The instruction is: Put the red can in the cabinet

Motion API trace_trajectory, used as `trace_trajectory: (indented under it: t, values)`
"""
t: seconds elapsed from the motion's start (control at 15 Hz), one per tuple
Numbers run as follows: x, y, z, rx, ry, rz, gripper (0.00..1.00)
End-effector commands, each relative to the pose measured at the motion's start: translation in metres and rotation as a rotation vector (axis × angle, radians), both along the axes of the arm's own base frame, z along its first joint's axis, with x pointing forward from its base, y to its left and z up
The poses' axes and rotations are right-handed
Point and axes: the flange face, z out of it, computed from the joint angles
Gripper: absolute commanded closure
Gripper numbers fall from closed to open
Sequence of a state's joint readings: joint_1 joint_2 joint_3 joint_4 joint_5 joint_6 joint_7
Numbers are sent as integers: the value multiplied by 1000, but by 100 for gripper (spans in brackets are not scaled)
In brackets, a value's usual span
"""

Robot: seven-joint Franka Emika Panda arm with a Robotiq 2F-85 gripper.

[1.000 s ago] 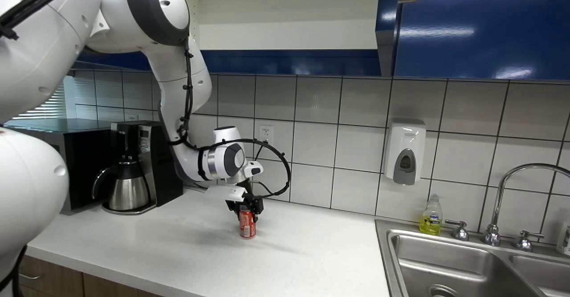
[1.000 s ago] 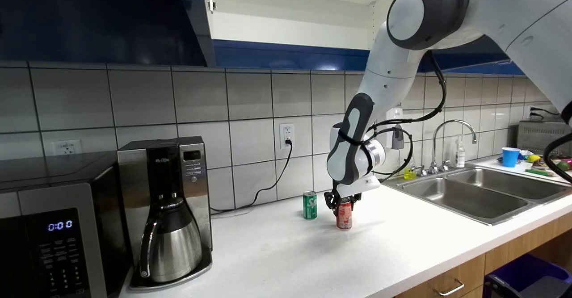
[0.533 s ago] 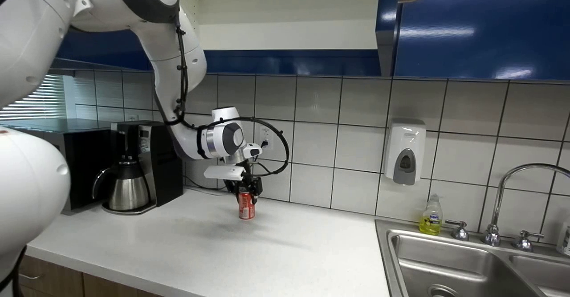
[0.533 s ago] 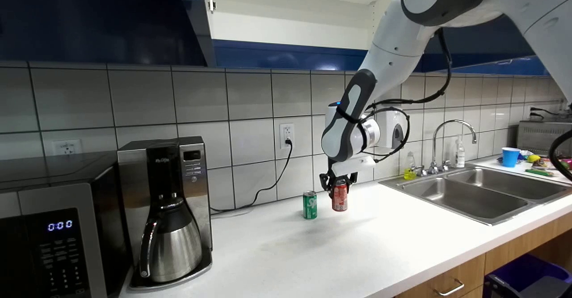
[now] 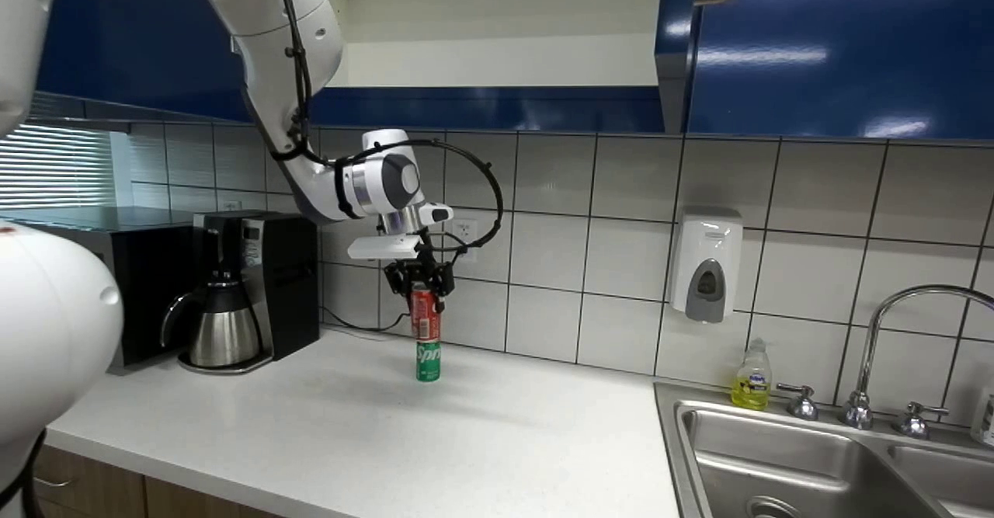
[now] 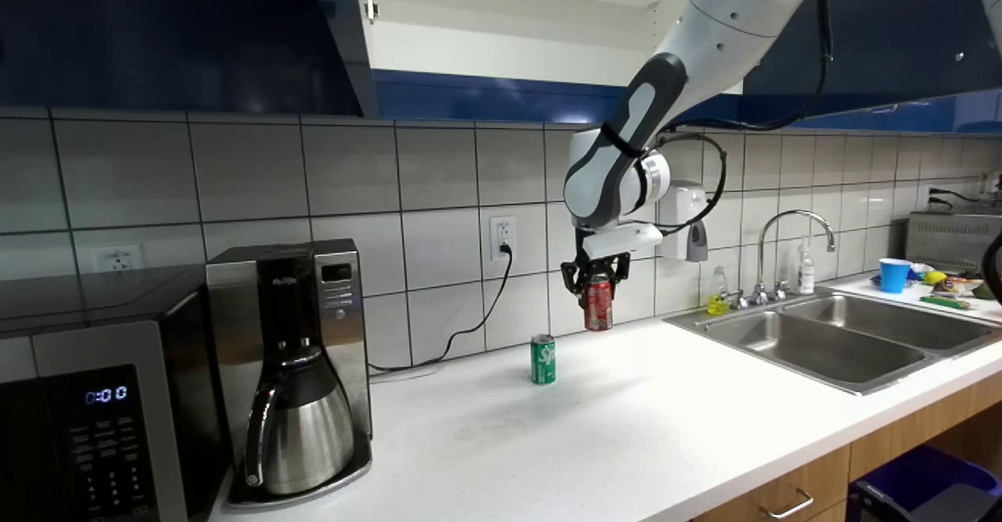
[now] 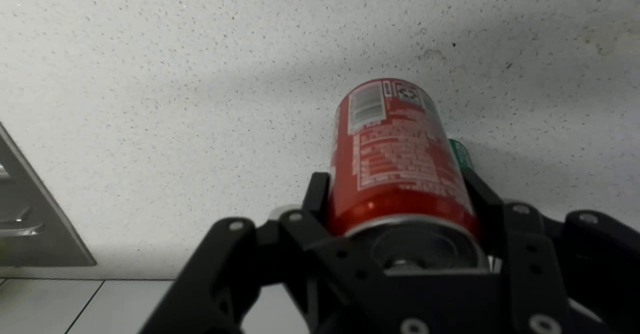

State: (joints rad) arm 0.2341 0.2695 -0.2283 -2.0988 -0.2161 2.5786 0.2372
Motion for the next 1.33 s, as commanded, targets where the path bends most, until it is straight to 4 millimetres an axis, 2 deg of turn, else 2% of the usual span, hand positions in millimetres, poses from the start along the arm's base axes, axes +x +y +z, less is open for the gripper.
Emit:
trace_trajectory:
  t: [0.0, 0.2, 0.8, 1.27]
  values:
    - [-28, 3, 51, 3, 18, -9, 61]
    - [-46, 10, 84, 16, 33, -2, 61]
    - [-96, 35, 202, 15, 8, 24, 61]
    - [-114, 54, 275, 6, -44, 32, 61]
